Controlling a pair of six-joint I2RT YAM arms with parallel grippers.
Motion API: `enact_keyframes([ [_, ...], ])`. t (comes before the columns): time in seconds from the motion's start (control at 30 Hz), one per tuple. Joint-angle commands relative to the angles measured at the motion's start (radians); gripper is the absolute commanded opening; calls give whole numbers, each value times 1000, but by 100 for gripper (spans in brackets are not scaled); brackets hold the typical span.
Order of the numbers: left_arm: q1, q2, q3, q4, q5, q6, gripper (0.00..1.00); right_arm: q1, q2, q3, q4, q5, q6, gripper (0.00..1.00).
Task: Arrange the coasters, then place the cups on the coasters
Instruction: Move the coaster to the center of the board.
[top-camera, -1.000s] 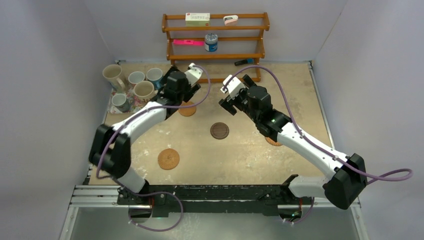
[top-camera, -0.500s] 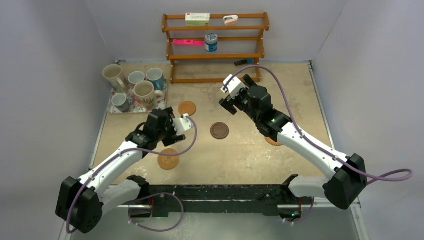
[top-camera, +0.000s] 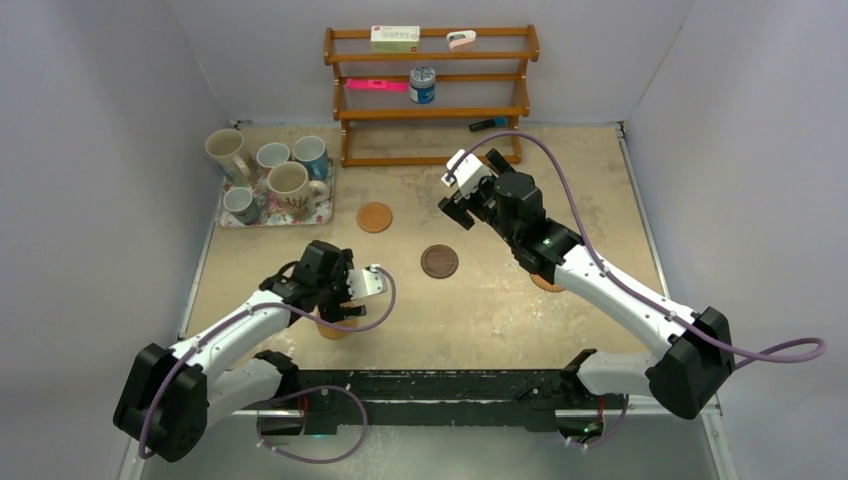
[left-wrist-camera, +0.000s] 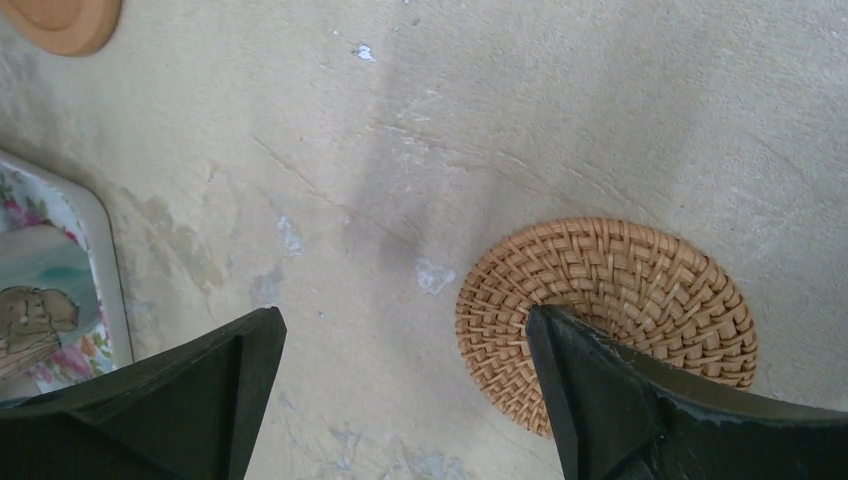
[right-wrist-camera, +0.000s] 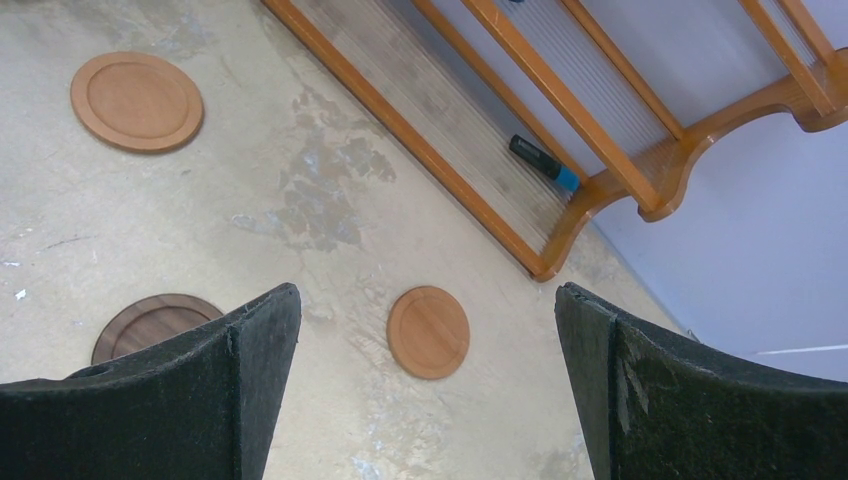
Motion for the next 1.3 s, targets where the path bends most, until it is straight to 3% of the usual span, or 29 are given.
enact_keyframes([
  [0.0, -4, 59, -20, 54, 43, 24, 100, -3, -16, -7, 47, 25, -8, 99],
  [0.43, -67, 193, 25, 119, 106, -26, 100, -3, -18, -10, 52, 30, -13, 99],
  [0.77, -145, 321, 91, 192, 74, -86, 100, -3, -24, -14, 55, 30, -14, 99],
  [1.27, -169, 332, 132, 215, 62, -111, 100, -3, -23, -14, 56, 30, -16, 99],
])
